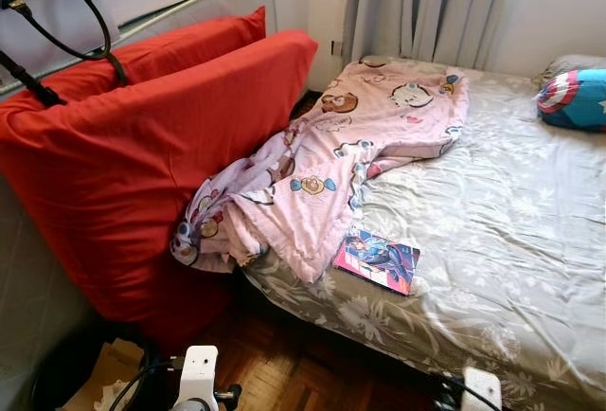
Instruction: Clean up the room
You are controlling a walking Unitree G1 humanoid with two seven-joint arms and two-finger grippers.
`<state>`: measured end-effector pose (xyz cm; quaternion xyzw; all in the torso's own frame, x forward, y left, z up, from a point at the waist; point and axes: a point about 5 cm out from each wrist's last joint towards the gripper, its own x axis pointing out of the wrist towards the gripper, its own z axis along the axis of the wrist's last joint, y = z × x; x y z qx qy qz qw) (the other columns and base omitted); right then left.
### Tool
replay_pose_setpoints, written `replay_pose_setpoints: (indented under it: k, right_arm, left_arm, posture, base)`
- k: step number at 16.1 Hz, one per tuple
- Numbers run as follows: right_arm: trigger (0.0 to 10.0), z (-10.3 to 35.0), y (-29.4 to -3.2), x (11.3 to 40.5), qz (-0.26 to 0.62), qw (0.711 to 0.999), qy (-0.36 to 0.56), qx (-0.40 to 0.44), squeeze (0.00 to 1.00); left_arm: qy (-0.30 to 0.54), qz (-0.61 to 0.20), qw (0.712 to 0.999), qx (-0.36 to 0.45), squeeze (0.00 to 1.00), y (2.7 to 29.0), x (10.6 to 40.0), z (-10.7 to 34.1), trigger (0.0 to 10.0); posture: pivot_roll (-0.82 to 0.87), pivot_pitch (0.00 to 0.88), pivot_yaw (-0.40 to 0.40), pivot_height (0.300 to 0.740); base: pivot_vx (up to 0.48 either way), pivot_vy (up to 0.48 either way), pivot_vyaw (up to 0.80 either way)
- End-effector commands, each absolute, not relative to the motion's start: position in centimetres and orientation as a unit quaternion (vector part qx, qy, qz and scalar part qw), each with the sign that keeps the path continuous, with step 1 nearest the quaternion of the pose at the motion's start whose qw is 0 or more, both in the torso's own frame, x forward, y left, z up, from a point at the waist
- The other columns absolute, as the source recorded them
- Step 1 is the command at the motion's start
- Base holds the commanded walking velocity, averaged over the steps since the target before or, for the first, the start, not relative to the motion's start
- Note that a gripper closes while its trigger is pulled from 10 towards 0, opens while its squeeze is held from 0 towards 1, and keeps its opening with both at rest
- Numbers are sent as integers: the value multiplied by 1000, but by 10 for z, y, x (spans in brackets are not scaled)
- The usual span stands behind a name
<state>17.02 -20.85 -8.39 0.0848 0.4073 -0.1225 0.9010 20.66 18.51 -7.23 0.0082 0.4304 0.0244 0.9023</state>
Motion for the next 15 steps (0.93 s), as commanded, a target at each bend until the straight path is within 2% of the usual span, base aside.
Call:
replay_pose_setpoints:
  k: [1, 5, 6, 7, 9, 13, 14, 15]
  right_arm:
    - [10000, -79, -206, 182, -114, 909, 393, 84, 0]
    - [10000, -78, -205, 184, -107, 909, 393, 87, 0]
    - [10000, -79, -205, 182, -111, 907, 396, 92, 208]
    - [10000, -78, -206, 184, -111, 907, 397, 90, 1000]
    - [10000, -71, -205, 200, -112, 909, 393, 84, 1000]
    - [10000, -67, -203, 208, -103, 911, 390, 88, 1000]
    - [10000, -67, -203, 209, -102, 911, 389, 86, 761]
    - [10000, -67, -203, 209, -102, 911, 389, 85, 761]
  left_arm:
    - [436, 22, 900, 8, 0, 185, 205, -74, 10000]
    - [435, 21, 900, 4, 0, 184, 204, -74, 10000]
    - [436, 20, 900, 5, 0, 184, 204, -74, 10000]
    - [437, 18, 899, 7, 0, 184, 203, -75, 10000]
    - [439, 17, 898, 8, 0, 185, 202, -75, 10000]
    - [439, 15, 898, 12, 0, 185, 202, -75, 10000]
    - [439, 15, 898, 11, 0, 185, 202, -75, 10000]
    - [439, 15, 899, 11, 0, 185, 202, -75, 10000]
  posture:
    - [-43, 0, 14, 740]
    - [-41, 0, 11, 740]
    - [-41, 0, 11, 740]
    - [-42, 0, 12, 740]
    - [-43, 0, 15, 740]
    - [-45, 0, 19, 740]
    - [-45, 0, 19, 740]
    - [-46, 0, 19, 740]
  base:
    - [0, 0, 0]
    - [0, 0, 0]
    - [0, 0, 0]
    - [0, 0, 0]
    - [0, 0, 0]
    - [0, 0, 0]
    - [0, 0, 0]
    - [0, 0, 0]
